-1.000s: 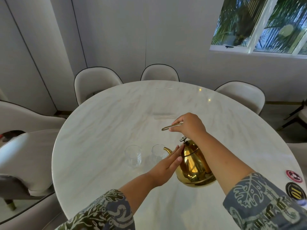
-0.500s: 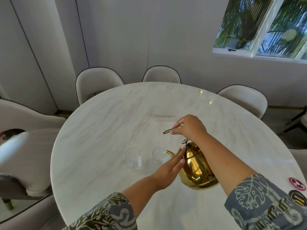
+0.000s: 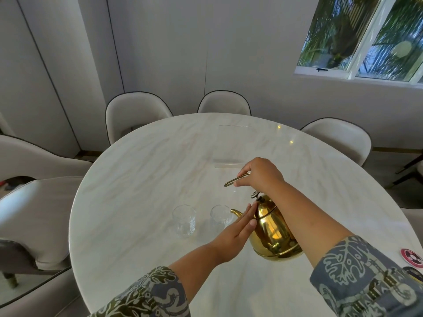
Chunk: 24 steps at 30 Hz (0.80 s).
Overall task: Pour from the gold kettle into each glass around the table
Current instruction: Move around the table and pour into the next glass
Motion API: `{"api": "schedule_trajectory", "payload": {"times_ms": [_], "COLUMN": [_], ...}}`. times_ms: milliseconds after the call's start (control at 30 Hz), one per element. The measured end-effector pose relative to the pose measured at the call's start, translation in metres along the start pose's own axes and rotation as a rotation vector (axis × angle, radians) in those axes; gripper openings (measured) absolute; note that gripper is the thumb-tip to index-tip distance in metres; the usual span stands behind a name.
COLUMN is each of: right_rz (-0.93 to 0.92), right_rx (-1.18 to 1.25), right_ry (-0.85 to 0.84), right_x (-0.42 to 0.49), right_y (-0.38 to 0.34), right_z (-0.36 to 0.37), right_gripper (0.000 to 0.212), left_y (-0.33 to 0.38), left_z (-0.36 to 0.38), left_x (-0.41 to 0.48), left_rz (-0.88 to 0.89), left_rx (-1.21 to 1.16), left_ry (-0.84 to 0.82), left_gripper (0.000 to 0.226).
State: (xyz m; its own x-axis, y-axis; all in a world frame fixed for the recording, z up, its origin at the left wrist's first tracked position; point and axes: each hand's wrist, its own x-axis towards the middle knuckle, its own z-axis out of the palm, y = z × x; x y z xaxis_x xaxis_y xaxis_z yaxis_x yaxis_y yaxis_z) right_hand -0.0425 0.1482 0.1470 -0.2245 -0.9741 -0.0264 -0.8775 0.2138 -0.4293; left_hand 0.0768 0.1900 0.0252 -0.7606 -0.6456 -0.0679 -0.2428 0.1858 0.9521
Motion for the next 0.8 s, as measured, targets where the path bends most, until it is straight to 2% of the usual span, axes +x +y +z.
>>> {"api": "schedule_trajectory", "payload": {"times_ms": [800], "right_rz": [-0.032], "right_rx": [-0.069], "right_ry": [-0.075], "right_x": [0.0066], "right_y": [-0.0092], "right_z": [-0.0007], "right_gripper": [0.034], "left_y": [-0.0013], "left_z": [-0.0003], "left_x": [0.0048], "left_rz": [0.03], "left_rx": [-0.039], "left_ry": [0.02], "left_gripper": [0.037]}}
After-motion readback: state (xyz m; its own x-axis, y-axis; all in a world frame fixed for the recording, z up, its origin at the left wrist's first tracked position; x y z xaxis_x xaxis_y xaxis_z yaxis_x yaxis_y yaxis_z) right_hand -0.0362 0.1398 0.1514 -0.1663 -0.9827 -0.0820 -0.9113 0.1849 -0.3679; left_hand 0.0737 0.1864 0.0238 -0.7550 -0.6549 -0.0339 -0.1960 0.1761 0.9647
